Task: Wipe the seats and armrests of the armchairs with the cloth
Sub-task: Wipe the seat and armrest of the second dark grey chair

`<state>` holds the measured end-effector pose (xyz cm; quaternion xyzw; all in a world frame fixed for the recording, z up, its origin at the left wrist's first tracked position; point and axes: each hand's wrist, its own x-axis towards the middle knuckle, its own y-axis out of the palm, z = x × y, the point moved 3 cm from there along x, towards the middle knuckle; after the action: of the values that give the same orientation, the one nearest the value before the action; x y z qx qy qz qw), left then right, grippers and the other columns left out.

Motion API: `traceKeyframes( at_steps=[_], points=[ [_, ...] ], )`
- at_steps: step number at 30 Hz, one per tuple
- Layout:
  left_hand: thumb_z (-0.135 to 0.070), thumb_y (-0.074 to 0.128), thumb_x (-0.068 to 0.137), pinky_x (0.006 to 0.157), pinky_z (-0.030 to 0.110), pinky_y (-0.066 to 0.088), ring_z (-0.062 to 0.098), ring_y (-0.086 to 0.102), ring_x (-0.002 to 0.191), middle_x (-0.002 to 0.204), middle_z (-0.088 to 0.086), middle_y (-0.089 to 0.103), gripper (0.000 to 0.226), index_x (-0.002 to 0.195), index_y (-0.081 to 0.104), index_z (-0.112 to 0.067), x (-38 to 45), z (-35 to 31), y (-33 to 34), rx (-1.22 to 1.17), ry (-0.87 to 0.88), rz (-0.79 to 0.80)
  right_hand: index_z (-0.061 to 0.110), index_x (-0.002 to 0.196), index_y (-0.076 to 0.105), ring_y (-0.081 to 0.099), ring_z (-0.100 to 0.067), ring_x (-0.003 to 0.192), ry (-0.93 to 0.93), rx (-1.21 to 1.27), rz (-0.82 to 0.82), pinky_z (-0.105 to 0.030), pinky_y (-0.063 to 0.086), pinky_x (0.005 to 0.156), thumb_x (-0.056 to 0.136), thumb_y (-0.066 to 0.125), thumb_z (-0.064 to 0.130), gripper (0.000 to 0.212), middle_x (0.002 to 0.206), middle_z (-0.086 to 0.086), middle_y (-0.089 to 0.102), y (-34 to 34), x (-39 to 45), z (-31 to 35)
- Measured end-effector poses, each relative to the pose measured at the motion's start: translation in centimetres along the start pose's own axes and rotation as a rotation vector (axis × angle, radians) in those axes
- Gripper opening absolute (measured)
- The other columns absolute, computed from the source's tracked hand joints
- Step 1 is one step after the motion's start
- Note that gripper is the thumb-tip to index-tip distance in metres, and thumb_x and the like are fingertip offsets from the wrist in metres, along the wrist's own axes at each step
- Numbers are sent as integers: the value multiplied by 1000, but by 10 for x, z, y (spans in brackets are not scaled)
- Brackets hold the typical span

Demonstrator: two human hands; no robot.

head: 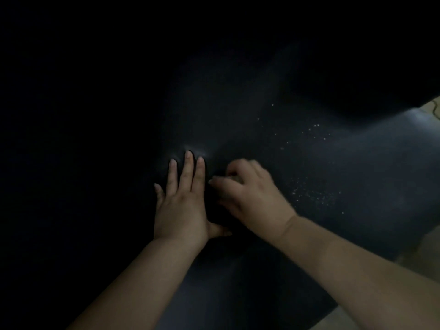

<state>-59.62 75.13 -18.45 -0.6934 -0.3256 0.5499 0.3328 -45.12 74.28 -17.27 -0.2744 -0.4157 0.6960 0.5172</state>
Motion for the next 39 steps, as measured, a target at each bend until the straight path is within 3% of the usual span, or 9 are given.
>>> traceKeyframes(
  at_steps=[6,11,16,21,26,27,32,37,39],
  points=[
    [-77,74,45,116,51,-2,20,-31,142,138,-15,-51,151,144,-31,-29,0,-1,-1,-9,9,6,16,111,69,48,-32,96,463,-36,-337,-44,46,85,79,75,25,33,106,-16,51,-24,5,-55],
    [-78,71,49,116,41,-5,13,-31,140,143,-15,-48,145,147,-24,-30,-4,1,-10,-24,73,-48,18,112,64,49,-29,92,49,-50,-123,-39,46,76,79,70,27,35,105,-13,52,-19,12,-38],
    [-72,72,57,115,35,1,8,-24,143,152,-18,-34,135,150,-18,-32,17,-19,-33,-166,103,-107,10,115,67,48,-39,106,656,-8,-444,-46,45,93,82,71,22,36,116,-22,48,-56,26,-110],
    [-57,82,60,118,39,9,12,-20,145,156,-14,-29,132,152,-10,-32,56,-32,-55,-199,81,-1,15,115,67,50,-30,92,61,-9,-58,-37,45,77,78,74,24,39,105,-14,54,-30,29,-54],
    [-50,87,57,119,42,0,18,-25,144,153,-10,-35,141,150,-17,-34,75,-39,-55,-126,91,106,12,116,66,46,-34,110,646,19,-477,-33,41,96,83,71,20,34,118,-19,49,-71,65,-138],
    [-48,87,57,118,41,-2,18,-26,144,153,-9,-36,141,150,-18,-33,77,-38,-54,-114,89,111,12,115,66,48,-35,108,644,25,-464,-34,41,95,82,72,19,34,117,-19,49,-64,71,-129],
    [-48,88,56,117,39,-2,16,-27,143,152,-12,-37,141,149,-17,-36,80,-35,-49,-121,81,100,14,113,68,53,-33,94,86,15,-74,-43,49,77,77,76,21,38,106,-16,56,-46,78,-91],
    [-48,87,57,117,40,-4,19,-25,144,153,-11,-35,140,150,-17,-35,80,-40,-47,-99,76,65,9,114,66,52,-37,108,674,61,-487,-44,46,95,83,69,11,31,118,-20,51,-88,66,-175],
    [-48,87,58,116,41,-4,21,-26,144,153,-10,-35,140,150,-17,-33,80,-43,-46,-80,73,47,9,113,67,52,-37,101,550,28,-416,-42,46,90,81,71,13,32,111,-19,53,-69,56,-144]
  ],
)
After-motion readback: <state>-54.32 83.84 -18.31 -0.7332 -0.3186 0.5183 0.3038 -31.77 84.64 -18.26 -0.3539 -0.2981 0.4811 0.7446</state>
